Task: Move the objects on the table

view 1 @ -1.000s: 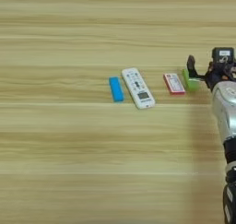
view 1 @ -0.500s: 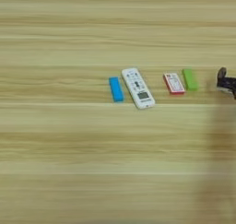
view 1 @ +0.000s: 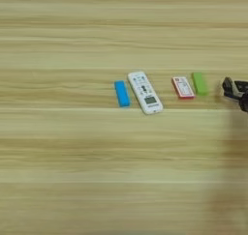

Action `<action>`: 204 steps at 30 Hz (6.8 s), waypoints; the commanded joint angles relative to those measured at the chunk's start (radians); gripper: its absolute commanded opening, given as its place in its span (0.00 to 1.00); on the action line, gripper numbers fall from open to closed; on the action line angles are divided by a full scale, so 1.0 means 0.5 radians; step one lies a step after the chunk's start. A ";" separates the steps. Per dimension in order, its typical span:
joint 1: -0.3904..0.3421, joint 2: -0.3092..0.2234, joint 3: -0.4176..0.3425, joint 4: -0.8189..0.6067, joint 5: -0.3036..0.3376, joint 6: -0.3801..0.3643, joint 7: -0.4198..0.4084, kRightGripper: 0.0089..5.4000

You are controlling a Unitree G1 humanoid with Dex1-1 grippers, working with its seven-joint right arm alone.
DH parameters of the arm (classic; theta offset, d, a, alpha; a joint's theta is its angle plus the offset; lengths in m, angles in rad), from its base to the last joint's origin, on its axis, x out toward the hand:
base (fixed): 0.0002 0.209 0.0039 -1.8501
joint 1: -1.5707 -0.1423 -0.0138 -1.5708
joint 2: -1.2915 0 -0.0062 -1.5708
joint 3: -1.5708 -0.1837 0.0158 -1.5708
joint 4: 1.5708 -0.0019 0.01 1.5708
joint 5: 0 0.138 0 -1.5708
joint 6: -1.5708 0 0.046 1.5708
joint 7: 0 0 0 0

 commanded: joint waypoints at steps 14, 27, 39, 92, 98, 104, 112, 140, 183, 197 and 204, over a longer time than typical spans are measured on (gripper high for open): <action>-0.219 -0.094 0.058 0.195 0.015 -0.037 0.125 0.99; -0.266 -0.115 0.085 0.345 -0.017 -0.073 0.115 0.99; -0.284 -0.127 0.115 0.410 -0.018 -0.093 0.136 0.82; 0.049 0.009 0.249 -0.667 -0.070 0.136 0.076 0.46; 0.071 0.072 0.252 -0.818 -0.009 0.231 0.131 0.46; 0.074 0.178 0.307 -0.894 0.088 0.357 0.279 0.46; 0.062 0.210 0.336 -0.837 0.074 0.374 0.310 0.46; 0.061 0.197 0.406 -0.794 0.006 0.450 0.318 0.61; 0.075 0.230 0.346 -0.841 0.015 0.262 0.288 1.00; 0.179 0.241 0.320 -1.137 0.049 0.282 0.286 1.00; 0.400 0.272 0.387 -1.677 0.133 0.591 0.333 1.00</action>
